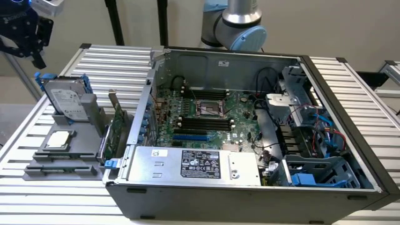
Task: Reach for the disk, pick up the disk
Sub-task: 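Pick up the disk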
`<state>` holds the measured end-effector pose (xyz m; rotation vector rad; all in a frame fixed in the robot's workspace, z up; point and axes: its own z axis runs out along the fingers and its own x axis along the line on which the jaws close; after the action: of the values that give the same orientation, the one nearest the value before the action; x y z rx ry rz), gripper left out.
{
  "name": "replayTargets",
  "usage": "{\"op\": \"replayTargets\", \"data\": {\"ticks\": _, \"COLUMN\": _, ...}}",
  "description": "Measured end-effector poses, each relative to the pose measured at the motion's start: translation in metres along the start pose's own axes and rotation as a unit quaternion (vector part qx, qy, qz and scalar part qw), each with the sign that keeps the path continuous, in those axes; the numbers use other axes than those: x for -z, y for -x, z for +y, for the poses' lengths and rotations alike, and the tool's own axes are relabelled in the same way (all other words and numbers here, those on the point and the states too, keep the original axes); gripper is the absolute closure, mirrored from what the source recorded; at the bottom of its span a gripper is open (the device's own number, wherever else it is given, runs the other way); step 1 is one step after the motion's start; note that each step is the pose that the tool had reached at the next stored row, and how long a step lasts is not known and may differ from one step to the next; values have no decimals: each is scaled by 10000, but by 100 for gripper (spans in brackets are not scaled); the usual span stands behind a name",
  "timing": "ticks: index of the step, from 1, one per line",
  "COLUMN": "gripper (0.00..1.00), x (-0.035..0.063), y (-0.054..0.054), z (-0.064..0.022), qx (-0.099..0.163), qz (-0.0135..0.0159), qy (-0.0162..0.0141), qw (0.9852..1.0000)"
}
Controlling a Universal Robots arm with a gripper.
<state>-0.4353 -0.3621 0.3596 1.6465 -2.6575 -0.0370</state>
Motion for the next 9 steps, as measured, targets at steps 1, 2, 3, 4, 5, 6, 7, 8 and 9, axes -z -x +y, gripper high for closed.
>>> {"op": "replayTargets", "data": {"ticks": 1, "gripper": 89, "x": 0, "y": 0, "z": 0, "qx": 89, "qz": 3, "qy": 0, "qw": 10000}}
{"op": "replayTargets", "data": {"ticks": 2, "gripper": 89, "x": 0, "y": 0, "z": 0, "qx": 180, "qz": 5, "qy": 0, "qw": 9998}}
{"op": "replayTargets", "data": {"ticks": 3, "gripper": 89, "x": 0, "y": 0, "z": 0, "qx": 269, "qz": 7, "qy": 0, "qw": 9996}}
{"op": "replayTargets", "data": {"ticks": 4, "gripper": 89, "x": 0, "y": 0, "z": 0, "qx": 364, "qz": 10, "qy": 0, "qw": 9993}}
{"op": "replayTargets", "data": {"ticks": 5, "gripper": 89, "x": 0, "y": 0, "z": 0, "qx": 454, "qz": 12, "qy": 0, "qw": 9990}}
{"op": "replayTargets", "data": {"ticks": 6, "gripper": 89, "x": 0, "y": 0, "z": 0, "qx": 544, "qz": 15, "qy": 0, "qw": 9985}}
{"op": "replayTargets", "data": {"ticks": 7, "gripper": 89, "x": 0, "y": 0, "z": 0, "qx": 634, "qz": 18, "qy": 0, "qw": 9980}}
{"op": "replayTargets", "data": {"ticks": 8, "gripper": 89, "x": 0, "y": 0, "z": 0, "qx": 726, "qz": 20, "qy": 0, "qw": 9974}}
{"op": "replayTargets", "data": {"ticks": 9, "gripper": 89, "x": 0, "y": 0, "z": 0, "qx": 816, "qz": 23, "qy": -1, "qw": 9967}}
